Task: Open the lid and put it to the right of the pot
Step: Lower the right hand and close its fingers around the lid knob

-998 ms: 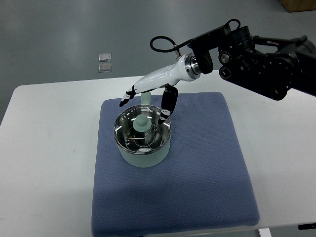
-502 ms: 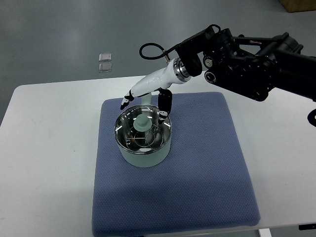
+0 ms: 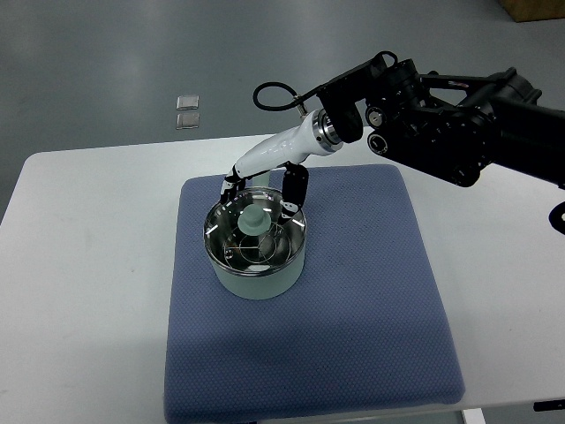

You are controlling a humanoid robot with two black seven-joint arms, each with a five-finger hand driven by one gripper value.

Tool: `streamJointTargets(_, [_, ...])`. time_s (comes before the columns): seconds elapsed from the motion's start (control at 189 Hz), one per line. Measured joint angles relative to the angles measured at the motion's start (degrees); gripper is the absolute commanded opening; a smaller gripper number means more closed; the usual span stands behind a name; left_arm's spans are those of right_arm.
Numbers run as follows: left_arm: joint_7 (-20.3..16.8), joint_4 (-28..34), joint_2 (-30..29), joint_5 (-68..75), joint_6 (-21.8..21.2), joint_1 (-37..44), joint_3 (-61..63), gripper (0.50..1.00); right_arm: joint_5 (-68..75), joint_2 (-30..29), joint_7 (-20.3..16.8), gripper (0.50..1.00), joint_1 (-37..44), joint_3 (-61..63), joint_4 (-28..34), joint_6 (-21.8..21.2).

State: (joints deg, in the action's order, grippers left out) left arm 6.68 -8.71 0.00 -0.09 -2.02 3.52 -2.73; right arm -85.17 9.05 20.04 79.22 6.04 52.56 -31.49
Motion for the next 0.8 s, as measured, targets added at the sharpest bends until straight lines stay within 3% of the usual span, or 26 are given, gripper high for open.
streamJointTargets(0.217, [0.0,0.0,0.0,0.0,0.0,0.0,0.0,1.000,0.0,0.0,0.0,0.795,-1.2,0.0,0.0,0.8])
streamJointTargets(0.222, [0.0,0.0,0.0,0.0,0.0,0.0,0.0,1.000,0.0,0.0,0.0,0.766,-1.2,0.0,0.0,0.8])
streamJointTargets(0.238, [0.0,0.0,0.0,0.0,0.0,0.0,0.0,1.000,0.0,0.0,0.0,0.752,-1.2,0.0,0.0,0.8])
streamJointTargets(0.454, [0.0,0.0,0.0,0.0,0.0,0.0,0.0,1.000,0.0,-0.2,0.0,0.660,-1.4,0.0,0.0,1.4])
streamJointTargets(0.803, [0.0,0.1,0.0,0.0,0.0,0.0,0.0,1.000,0.1,-0.2,0.0,0.658,-1.9,0.1,0.0,2.0])
